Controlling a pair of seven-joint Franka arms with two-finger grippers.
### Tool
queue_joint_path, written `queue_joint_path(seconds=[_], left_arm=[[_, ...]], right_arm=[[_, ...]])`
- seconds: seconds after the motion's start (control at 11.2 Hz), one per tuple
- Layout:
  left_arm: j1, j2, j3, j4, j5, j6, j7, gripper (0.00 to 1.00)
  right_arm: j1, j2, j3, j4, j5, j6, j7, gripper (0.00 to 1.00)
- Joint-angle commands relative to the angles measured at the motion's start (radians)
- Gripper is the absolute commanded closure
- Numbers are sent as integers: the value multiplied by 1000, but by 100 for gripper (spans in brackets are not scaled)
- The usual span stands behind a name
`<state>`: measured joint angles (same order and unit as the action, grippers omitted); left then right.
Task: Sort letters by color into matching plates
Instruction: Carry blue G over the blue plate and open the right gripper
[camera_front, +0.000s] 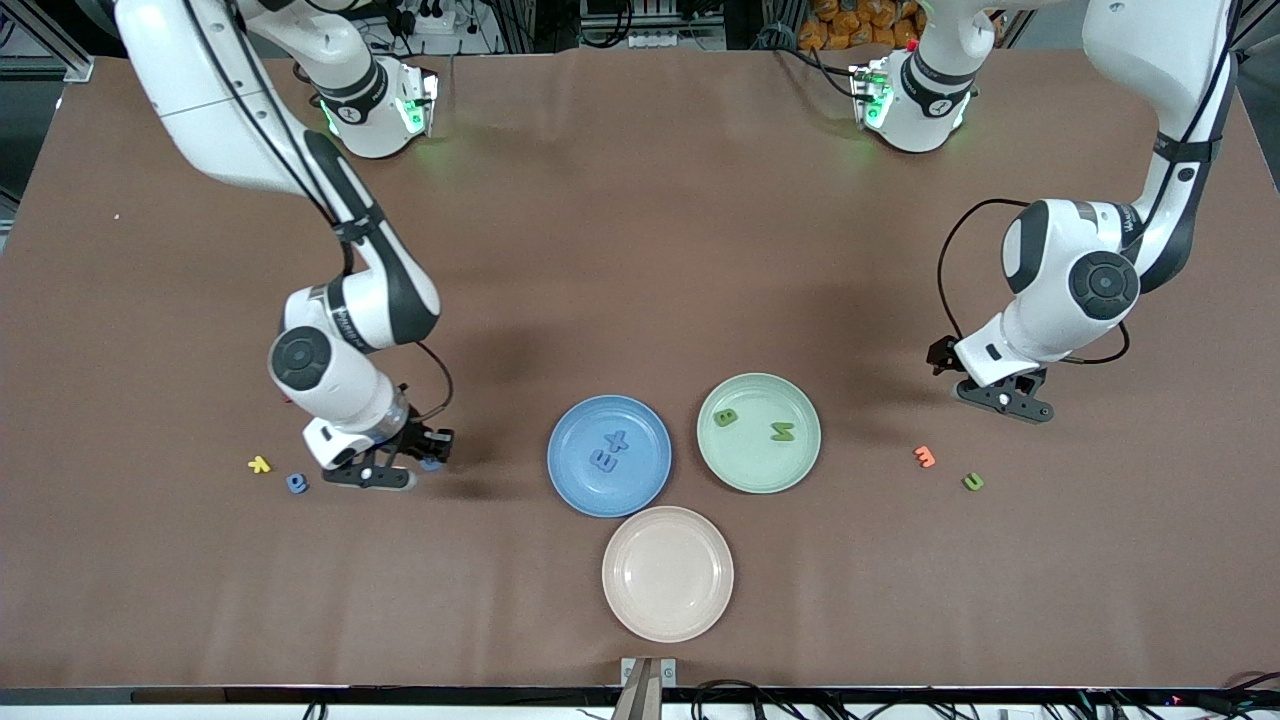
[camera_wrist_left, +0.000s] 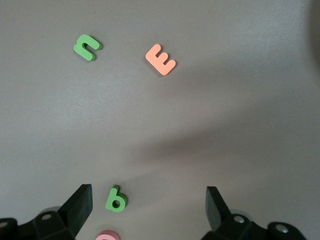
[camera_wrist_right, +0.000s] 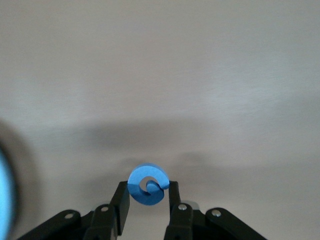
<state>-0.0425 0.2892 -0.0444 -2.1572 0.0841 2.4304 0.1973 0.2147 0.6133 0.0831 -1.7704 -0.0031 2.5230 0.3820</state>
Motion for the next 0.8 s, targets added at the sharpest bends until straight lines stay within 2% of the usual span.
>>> queue_joint_path(seconds=[0.0,0.27,0.53,0.71], left_arm=[[-2,-2,17,-19,-17,39,60,0],[-2,2,50,-39,-15,75,147,0],[0,5,58,-62,-15,103,175,0],[16,11,61,-90,-15,149,247,4]], right_arm=[[83,43,4,95,34,-13,74,83],[161,97,4,212,65,-7,72,83],[216,134,6,272,65,-3,72,83],[248,160,6,301,65,-3,75,82]])
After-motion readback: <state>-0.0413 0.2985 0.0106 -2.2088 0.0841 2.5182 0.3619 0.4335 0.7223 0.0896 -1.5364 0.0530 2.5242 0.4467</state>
